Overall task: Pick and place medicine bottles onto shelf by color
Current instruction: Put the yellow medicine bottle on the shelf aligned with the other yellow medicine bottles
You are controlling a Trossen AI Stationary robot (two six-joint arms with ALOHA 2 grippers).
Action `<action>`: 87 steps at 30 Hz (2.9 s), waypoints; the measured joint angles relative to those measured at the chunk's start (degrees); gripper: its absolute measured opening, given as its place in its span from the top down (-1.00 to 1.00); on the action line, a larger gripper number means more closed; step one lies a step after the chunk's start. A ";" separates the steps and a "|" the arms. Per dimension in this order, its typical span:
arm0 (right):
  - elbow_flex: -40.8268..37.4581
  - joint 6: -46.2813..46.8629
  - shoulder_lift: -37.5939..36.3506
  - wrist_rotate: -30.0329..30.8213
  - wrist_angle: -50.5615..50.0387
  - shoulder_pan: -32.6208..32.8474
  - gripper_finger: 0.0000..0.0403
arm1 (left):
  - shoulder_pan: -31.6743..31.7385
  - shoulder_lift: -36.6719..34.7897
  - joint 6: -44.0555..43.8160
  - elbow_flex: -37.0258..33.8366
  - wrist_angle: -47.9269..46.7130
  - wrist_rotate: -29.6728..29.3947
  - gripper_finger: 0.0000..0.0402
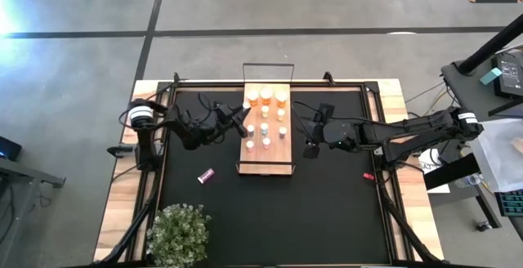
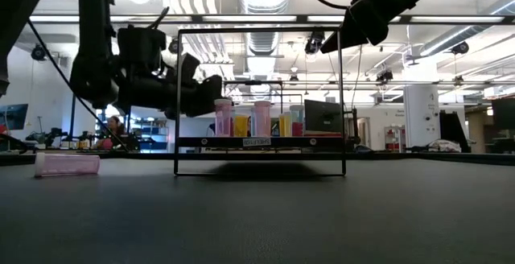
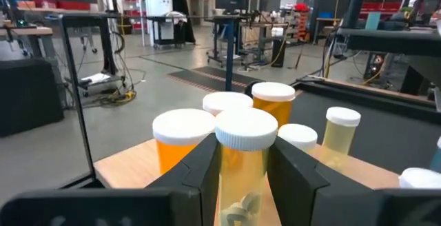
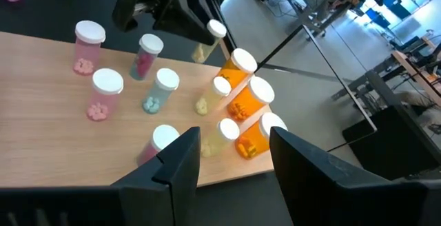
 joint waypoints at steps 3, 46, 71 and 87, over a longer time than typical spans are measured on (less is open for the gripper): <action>0.00 0.01 0.00 0.00 0.00 0.00 0.17 | -0.09 0.71 -0.07 0.31 0.01 0.17 0.56; -0.07 0.95 0.00 0.02 -0.02 0.06 0.17 | -0.28 3.71 -4.54 1.32 -3.98 1.46 0.56; -0.07 5.59 0.00 0.04 0.00 0.07 0.17 | -0.28 3.69 -2.84 4.78 -7.73 4.79 0.56; -0.07 3.90 0.00 0.04 0.00 0.07 0.17 | -0.26 3.69 -2.62 4.21 -7.62 4.73 0.55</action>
